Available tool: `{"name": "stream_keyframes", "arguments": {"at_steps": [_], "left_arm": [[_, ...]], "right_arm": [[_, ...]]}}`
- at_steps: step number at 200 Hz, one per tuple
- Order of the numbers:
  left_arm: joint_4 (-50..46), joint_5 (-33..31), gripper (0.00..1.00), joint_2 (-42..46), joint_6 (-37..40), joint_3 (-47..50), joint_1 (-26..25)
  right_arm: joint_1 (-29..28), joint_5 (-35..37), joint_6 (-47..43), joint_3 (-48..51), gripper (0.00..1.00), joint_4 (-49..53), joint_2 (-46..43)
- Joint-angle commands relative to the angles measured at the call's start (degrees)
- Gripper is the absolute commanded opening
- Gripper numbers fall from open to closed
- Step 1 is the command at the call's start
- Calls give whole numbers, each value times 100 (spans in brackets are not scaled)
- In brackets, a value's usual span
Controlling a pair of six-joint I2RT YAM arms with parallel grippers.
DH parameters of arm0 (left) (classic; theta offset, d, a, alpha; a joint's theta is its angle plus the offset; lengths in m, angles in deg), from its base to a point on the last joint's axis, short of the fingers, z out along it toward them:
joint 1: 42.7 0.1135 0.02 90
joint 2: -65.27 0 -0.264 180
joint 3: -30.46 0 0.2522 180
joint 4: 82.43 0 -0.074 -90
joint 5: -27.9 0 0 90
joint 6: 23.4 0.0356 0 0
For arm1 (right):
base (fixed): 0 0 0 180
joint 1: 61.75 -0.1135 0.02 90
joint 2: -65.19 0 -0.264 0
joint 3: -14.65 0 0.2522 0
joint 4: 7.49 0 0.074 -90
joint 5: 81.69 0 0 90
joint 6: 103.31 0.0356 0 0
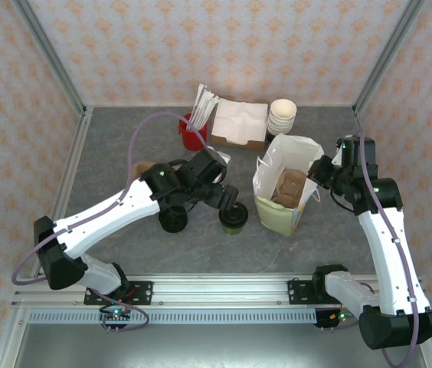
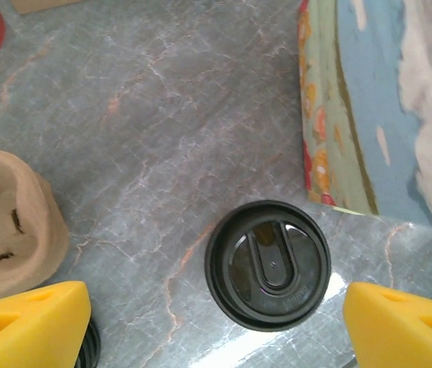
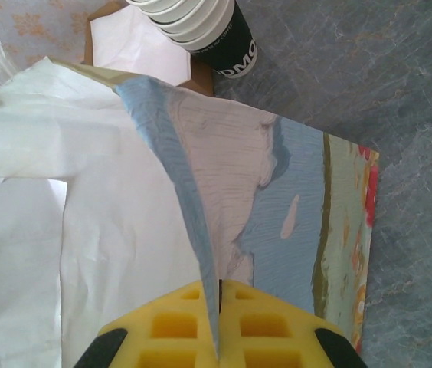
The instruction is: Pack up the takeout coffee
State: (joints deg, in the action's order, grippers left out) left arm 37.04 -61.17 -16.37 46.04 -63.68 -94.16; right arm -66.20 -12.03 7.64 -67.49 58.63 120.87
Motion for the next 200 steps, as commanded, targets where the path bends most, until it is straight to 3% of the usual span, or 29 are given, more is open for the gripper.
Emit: {"name": "stream_keyframes", "arguments": {"at_steps": [1,79,127,200], "left_arm": [[672,-205,86,226,-101,504,-69],[1469,-1077,86,246,-778,1242,-755],[1280,-1578,90,-95,-972,1289,-978],[1212,-1539,94,-554,-1367,1044,-1084]], "right_arm": [[14,153,174,-125,0,114,-9],[14,516,409,-396,0,471,-100],[14,554,521,-164,0,358,-208],[14,741,317,-455,0,266,140]]}}
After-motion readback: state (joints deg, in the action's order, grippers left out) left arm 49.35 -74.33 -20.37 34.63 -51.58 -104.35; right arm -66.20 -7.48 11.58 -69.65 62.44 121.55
